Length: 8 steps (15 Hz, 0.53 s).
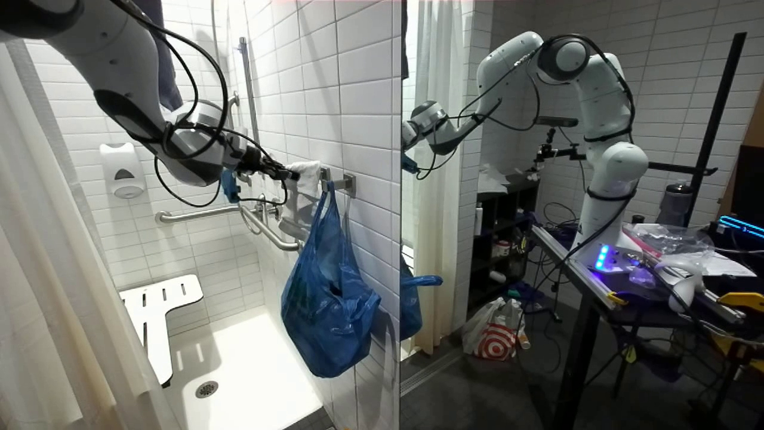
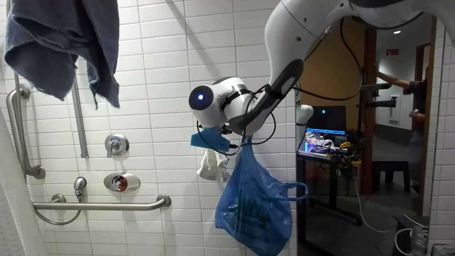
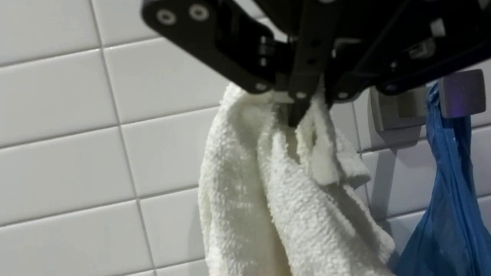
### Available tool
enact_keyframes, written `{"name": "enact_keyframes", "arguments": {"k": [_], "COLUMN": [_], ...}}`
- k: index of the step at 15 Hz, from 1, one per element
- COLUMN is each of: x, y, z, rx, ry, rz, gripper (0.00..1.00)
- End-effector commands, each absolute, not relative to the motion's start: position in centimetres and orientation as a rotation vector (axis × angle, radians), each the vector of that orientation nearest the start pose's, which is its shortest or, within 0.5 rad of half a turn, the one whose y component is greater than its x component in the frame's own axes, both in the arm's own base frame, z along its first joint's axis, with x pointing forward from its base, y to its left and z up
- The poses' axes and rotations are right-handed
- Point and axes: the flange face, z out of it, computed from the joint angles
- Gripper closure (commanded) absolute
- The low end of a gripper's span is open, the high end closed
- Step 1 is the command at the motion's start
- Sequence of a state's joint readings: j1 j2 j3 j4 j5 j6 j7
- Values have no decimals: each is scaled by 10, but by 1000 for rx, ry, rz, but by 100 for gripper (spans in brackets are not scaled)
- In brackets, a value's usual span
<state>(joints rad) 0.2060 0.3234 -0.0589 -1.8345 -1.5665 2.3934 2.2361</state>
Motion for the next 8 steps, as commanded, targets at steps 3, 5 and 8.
{"name": "enact_keyframes", "arguments": {"k": [3, 5, 8], "x": [619, 620, 617], "y": [93, 84, 67], "z": [403, 408, 417], "rx": [-2476, -2460, -2424], "ry": [1251, 1299, 1358], "rz": [-1925, -1915, -1917], "gripper": [99, 99, 99]}}
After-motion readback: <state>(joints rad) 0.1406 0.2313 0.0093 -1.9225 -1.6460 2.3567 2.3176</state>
